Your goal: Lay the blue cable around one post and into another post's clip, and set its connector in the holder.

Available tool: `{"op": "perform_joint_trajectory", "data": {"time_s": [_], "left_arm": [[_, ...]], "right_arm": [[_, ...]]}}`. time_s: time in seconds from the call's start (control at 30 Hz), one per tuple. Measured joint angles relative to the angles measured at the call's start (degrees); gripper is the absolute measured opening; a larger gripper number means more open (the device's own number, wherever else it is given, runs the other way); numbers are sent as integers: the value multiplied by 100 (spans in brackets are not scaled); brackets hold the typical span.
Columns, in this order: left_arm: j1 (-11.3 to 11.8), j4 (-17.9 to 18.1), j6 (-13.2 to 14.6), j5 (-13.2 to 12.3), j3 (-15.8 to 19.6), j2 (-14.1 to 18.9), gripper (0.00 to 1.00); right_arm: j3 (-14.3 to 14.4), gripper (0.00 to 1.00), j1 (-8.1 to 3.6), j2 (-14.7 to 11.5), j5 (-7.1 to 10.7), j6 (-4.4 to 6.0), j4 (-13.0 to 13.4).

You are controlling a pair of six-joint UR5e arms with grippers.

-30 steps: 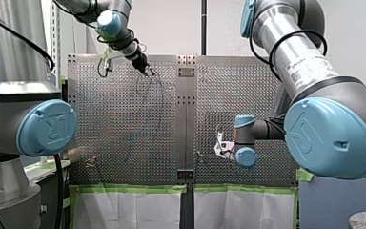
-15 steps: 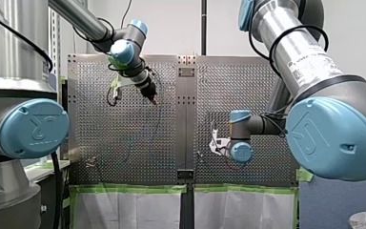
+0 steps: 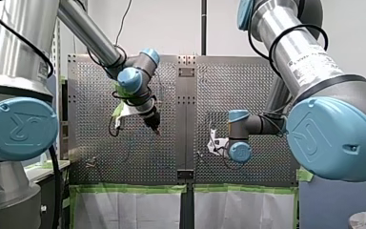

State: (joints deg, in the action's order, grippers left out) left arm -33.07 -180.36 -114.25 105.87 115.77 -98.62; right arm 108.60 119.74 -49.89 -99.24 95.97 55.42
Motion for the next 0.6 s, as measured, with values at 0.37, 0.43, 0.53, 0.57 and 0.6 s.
{"op": "perform_joint_trajectory", "data": {"time_s": [0.37, 0.43, 0.53, 0.57, 0.6], "left_arm": [[-634, 637, -338, 634, 632, -633, 100], [-728, 728, -292, 727, 728, -728, 100], [-873, 873, -263, 864, 873, -872, 100], [-933, 934, -260, 898, 933, -933, 100], [-978, 982, -259, 916, 976, -978, 100]], "right_arm": [[0, 0, 97, 0, 98, 11, -12], [1, 0, 115, 0, 102, 11, -12], [0, 0, 141, 0, 104, 11, -12], [0, 0, 151, 0, 104, 11, -12], [0, 0, 158, 0, 105, 11, -12]]}}
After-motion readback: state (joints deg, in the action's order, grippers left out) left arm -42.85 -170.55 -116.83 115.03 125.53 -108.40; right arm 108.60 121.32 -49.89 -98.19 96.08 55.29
